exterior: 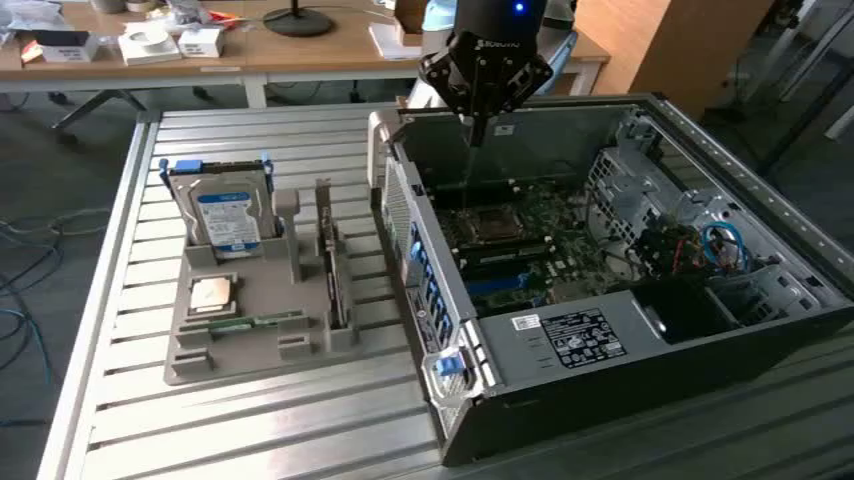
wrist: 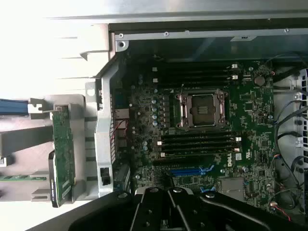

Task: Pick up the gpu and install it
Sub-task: 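Reach for the gpu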

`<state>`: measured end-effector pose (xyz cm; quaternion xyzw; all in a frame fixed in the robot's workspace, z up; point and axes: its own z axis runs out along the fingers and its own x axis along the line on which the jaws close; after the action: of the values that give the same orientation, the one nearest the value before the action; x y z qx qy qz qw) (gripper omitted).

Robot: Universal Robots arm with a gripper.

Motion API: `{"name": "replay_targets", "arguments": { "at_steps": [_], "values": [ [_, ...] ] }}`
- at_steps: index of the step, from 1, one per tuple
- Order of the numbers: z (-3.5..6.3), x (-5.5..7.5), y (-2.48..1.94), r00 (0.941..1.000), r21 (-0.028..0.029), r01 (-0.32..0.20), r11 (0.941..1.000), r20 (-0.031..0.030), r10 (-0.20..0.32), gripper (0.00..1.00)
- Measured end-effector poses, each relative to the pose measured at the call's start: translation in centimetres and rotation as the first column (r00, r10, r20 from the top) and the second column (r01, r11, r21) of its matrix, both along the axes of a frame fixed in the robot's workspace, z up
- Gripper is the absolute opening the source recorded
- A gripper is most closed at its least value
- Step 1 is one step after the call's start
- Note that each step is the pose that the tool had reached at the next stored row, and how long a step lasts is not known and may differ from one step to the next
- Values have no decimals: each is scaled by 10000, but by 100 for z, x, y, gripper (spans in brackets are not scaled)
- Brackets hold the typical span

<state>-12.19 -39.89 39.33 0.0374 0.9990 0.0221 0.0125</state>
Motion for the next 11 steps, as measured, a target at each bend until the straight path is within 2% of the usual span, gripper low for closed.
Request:
{"name": "replay_targets", "arguments": {
  "at_steps": [11],
  "values": [
    [-1,-14,0,10000,1,1,10000,1,-1,11]
  ]
}}
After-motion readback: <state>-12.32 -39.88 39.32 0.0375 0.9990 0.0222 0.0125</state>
